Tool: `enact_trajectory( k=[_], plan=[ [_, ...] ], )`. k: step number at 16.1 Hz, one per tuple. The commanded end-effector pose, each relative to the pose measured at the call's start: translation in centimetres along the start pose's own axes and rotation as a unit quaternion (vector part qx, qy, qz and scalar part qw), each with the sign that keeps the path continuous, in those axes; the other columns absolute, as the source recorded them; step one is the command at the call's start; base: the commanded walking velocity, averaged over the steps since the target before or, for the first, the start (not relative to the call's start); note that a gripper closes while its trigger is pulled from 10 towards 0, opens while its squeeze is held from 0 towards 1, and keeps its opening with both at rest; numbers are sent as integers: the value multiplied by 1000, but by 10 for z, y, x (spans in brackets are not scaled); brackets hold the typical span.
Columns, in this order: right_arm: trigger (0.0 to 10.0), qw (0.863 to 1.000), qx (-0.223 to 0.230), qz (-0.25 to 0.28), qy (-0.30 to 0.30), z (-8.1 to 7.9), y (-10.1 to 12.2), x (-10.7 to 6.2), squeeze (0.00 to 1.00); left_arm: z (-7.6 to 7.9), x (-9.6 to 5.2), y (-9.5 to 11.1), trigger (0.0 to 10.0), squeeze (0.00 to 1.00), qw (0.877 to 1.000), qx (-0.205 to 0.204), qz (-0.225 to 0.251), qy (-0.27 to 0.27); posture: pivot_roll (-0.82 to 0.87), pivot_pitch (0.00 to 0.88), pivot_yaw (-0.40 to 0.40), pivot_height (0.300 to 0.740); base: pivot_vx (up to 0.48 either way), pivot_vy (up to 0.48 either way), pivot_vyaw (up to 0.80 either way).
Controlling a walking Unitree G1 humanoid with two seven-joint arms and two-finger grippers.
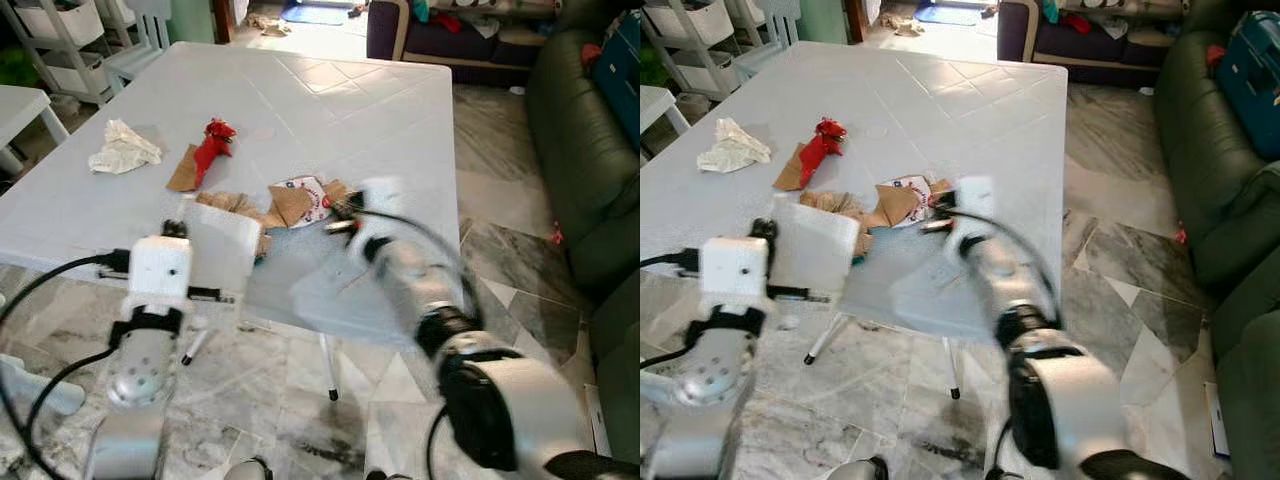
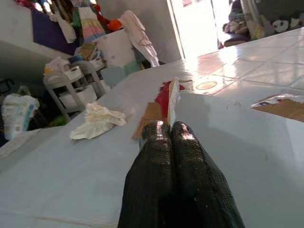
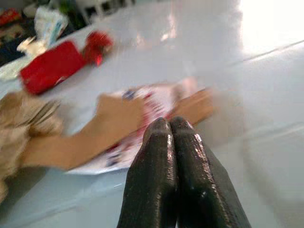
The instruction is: Picking trash to rubbish bin
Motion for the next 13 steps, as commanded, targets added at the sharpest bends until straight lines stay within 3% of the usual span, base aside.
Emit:
enact_trajectory(
  k=[1,3,4,5,7,13],
  plan=[
    [0,1000,-2,10,3,4,1,-3,0,3,2,0,10000,0,1000,0,4,-2,169,107,-45,740,0,0,0],
    [0,1000,-18,25,-4,19,5,-11,0,9,7,0,10000,0,1000,-7,8,-7,143,94,-39,740,0,0,0],
    [5137,999,-37,23,-18,27,4,-14,0,10,9,0,10000,0,1000,-8,10,-8,140,89,-38,740,0,0,0],
    [10000,999,-34,24,-17,32,3,-18,1000,10,12,1,10000,0,1000,-8,14,-6,140,85,-37,740,0,0,0],
    [10000,999,-34,22,-22,35,1,-20,1000,8,14,1,10000,0,1000,-8,16,-4,143,76,-37,740,0,0,0],
    [10000,999,-27,30,9,23,-1,-20,1000,6,16,2,10000,0,1000,-10,25,12,137,75,-35,740,0,0,0]
  ],
)
Point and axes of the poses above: a point about 5 cm out from each wrist's last joint towards the gripper, its own x axis pointing out of the wrist towards the gripper, its own y axis along the axis of the wrist's last joint, z = x × y, the point moved 2 cm from there along x, pointing out of the wrist towards the gripper
